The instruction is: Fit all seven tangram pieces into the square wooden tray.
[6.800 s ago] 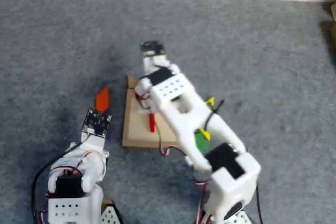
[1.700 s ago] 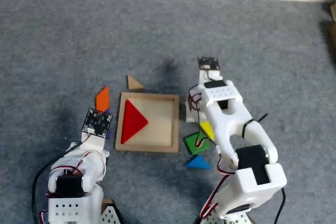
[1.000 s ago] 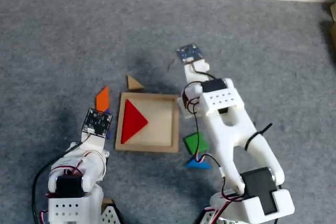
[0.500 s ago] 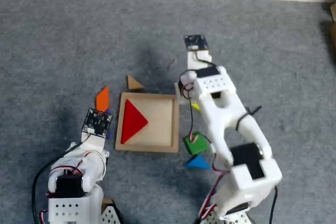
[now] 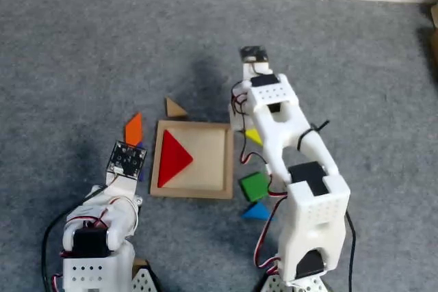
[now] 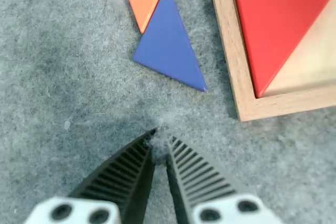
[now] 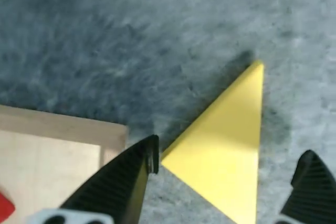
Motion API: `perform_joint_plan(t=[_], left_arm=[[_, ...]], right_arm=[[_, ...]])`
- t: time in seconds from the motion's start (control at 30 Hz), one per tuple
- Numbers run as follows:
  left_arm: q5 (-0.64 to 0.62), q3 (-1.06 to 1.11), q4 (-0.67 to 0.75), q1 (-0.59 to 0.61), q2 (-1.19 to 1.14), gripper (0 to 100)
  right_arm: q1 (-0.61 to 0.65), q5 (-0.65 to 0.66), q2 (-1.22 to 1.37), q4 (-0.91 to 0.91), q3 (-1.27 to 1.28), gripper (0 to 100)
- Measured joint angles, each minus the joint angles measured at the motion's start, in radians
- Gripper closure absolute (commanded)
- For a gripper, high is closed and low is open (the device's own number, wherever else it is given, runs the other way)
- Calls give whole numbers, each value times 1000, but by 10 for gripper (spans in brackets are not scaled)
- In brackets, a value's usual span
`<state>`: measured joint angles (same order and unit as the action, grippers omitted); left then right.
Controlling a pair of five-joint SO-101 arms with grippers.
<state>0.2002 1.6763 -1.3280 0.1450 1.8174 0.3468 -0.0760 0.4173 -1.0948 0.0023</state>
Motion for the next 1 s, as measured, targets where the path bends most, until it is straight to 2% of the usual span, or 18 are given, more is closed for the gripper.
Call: perform_joint_plan(t=[0.63, 1.0], left_arm=[[0, 0, 0, 0, 0, 995], [0, 0, 0, 0, 0, 995]], right_arm=[[-29, 0, 0, -18, 12, 619], [-23, 61, 0, -15, 52, 619]])
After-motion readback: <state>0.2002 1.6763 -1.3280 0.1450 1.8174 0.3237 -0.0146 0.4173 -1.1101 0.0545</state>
